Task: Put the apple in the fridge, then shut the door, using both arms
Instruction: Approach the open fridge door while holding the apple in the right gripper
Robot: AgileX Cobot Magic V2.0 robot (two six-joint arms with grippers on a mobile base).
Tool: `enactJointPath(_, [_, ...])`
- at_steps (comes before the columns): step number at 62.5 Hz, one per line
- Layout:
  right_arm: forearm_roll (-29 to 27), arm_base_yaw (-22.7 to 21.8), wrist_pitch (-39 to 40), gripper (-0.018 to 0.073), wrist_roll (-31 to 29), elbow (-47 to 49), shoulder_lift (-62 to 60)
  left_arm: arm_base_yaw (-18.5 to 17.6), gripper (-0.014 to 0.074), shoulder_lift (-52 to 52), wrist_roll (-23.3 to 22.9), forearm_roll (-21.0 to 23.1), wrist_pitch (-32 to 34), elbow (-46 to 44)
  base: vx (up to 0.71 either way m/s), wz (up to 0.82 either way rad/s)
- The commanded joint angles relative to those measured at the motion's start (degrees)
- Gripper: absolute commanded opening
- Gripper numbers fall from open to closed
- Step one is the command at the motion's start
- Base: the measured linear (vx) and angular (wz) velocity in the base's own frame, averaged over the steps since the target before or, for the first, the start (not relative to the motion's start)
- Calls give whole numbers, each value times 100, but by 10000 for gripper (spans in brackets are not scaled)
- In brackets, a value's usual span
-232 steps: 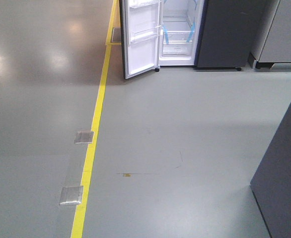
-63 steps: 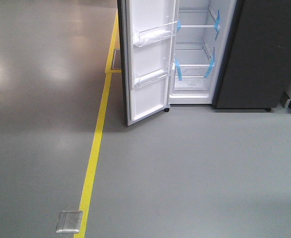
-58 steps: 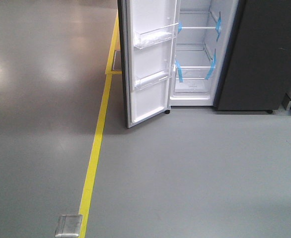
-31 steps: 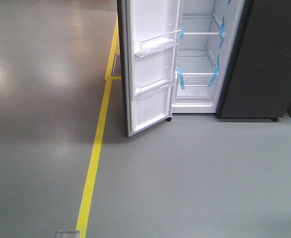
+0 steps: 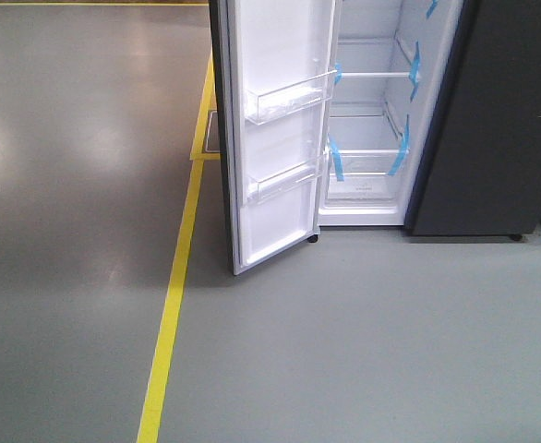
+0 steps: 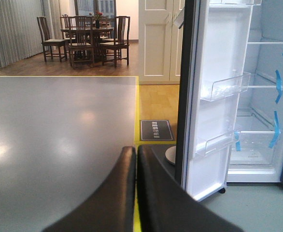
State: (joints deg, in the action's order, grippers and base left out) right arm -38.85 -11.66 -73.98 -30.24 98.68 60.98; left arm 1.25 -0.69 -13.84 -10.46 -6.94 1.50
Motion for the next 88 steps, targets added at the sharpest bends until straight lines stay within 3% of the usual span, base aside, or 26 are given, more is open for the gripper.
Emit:
enactJointPath(1, [-240,-22,90,-6,-30,144,-55,9,-6,-83,-54,9,393,160,17,-2])
enactJointPath(88, [-240,-22,90,-6,-30,144,-55,9,-6,-83,-54,9,393,160,16,-1])
